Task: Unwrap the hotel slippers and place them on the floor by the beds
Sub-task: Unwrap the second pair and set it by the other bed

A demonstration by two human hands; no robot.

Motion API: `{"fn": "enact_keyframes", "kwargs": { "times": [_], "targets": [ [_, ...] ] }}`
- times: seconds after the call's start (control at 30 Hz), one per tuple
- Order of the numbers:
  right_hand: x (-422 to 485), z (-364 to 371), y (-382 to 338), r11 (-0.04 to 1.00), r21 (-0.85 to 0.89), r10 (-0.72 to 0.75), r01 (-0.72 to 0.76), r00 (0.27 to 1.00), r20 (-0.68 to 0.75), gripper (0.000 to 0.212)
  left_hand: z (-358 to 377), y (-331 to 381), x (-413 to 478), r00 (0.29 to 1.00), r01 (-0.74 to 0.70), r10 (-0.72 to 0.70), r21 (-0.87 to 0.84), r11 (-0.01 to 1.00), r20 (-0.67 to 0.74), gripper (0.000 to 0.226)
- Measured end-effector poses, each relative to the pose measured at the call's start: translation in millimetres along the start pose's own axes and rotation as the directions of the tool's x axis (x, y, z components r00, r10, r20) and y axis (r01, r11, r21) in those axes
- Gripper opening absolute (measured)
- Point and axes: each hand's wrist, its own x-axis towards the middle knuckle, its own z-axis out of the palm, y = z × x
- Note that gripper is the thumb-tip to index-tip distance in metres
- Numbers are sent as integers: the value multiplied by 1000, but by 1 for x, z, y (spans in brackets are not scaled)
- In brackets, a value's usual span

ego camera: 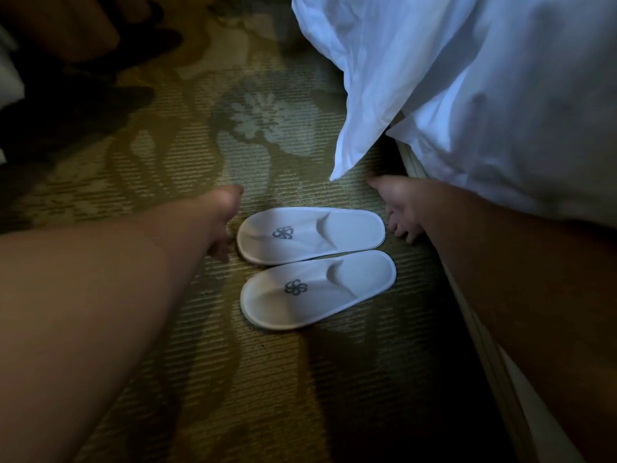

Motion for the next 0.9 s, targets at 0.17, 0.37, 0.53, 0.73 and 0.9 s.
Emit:
{"fn": "enact_keyframes", "kwargs": {
  "times": [0.17,0.37,0.53,0.73,0.9],
  "targets": [
    [9,1,-4,1000,-12,-20,20,1000,-20,104,5,-1,2,999,-30,30,-1,1000,-15,76],
    [15,1,-4,1000,-5,-6,6,1000,0,107,8,4,4,999,-31,31,45,998,17,80],
    [16,-1,-7,1000,-3,1,-1,1000,0,107,10,7,7,999,-9,8,24,1000,40,83],
    [19,-1,-4,1000,9,-6,6,1000,-5,106,10,4,6,997,-52,47,73,996,58,80],
    [21,-1,-2,1000,4,-11,11,1000,-5,110,12,2,3,996,-75,72,68,995,50,72]
  ]
}}
